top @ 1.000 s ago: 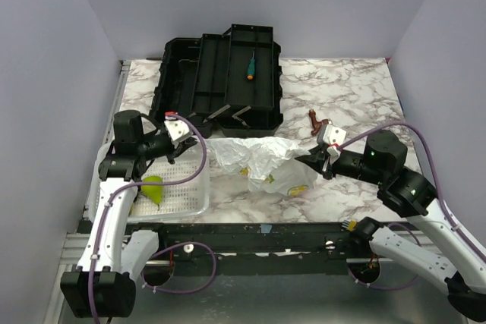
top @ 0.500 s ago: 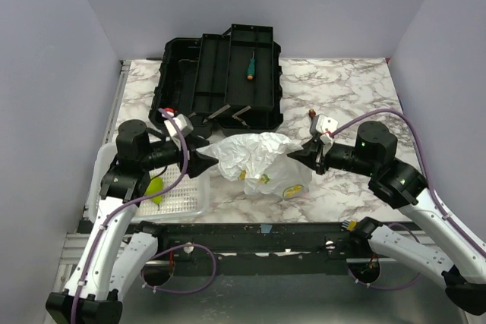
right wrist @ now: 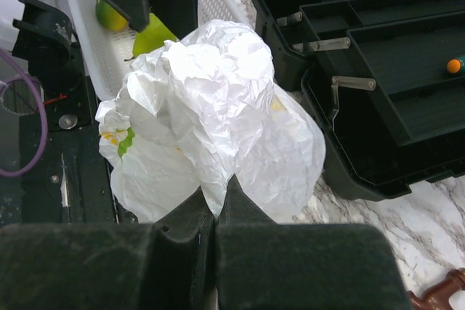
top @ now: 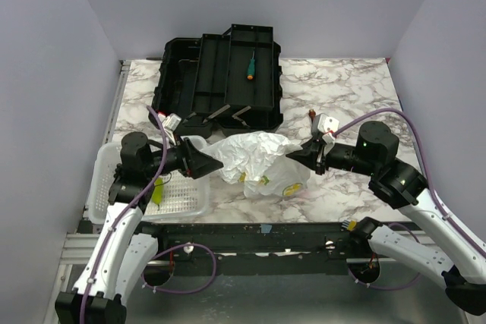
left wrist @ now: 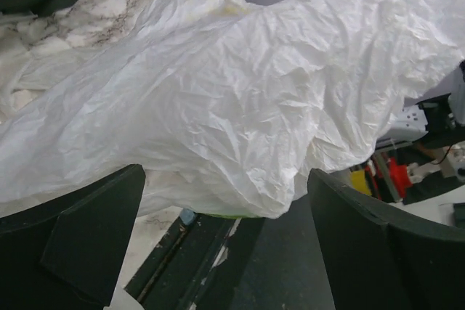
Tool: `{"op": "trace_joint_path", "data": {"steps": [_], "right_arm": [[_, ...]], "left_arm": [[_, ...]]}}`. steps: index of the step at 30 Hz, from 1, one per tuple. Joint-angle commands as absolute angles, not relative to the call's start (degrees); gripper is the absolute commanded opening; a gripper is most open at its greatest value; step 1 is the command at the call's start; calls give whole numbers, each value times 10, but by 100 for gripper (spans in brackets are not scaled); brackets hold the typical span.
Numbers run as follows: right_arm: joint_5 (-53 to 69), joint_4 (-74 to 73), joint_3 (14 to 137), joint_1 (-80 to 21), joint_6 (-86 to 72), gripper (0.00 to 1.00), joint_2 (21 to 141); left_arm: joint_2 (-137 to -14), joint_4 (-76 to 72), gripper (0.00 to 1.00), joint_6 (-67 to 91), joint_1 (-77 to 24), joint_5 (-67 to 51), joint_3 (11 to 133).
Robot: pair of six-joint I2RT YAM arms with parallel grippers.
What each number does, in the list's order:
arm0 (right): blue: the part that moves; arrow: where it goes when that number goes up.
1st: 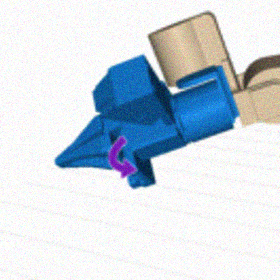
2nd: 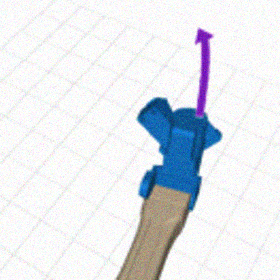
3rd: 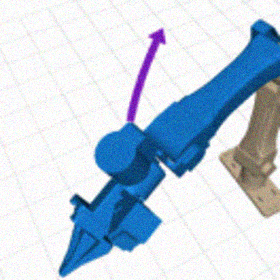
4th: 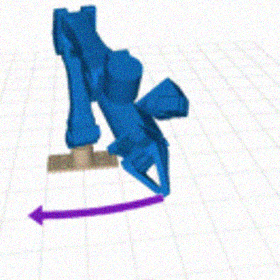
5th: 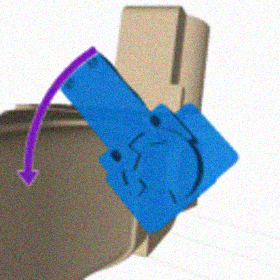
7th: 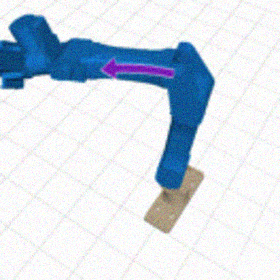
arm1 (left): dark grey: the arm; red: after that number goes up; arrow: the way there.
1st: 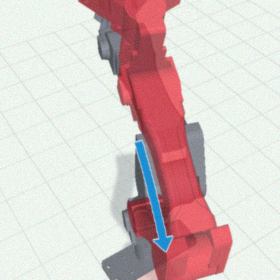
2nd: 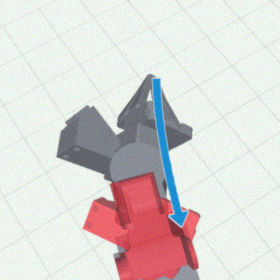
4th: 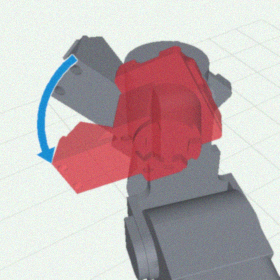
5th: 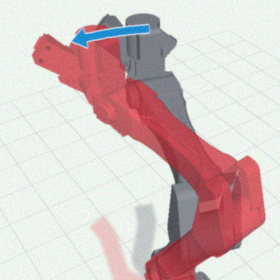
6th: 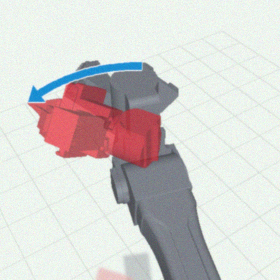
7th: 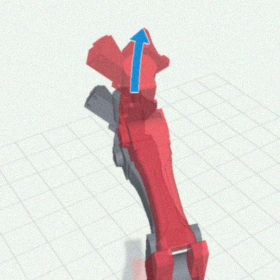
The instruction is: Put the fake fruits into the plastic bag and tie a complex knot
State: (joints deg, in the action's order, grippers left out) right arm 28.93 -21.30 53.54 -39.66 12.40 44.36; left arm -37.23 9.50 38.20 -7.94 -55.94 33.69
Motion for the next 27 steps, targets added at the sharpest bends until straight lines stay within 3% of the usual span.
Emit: {"op": "trace_joint_path", "data": {"steps": [1,8,10,12,13,15,16,21,27], "right_arm": [[316,-191,546,-396,108,1,441],[322,-183,547,-395,104,1,450],[328,-180,541,-395,100,1,450],[326,-181,538,-396,96,1,451],[312,-186,540,-395,93,1,449],[258,-209,552,-396,95,1,445],[232,-226,559,-396,101,1,441],[213,-303,589,-396,111,1,415],[237,-311,601,-395,88,1,422]], "left_arm": [[-416,-7,99,494,-90,-555,317],[-436,-64,98,541,-113,-547,308],[-441,-98,93,568,-119,-558,302],[-445,-120,74,579,-121,-566,306],[-445,-116,58,575,-119,-568,312],[-434,-65,5,553,-86,-560,332],[-427,-28,0,533,-60,-556,344],[-446,233,0,303,55,-469,409],[-496,220,0,326,66,-487,403]]}}
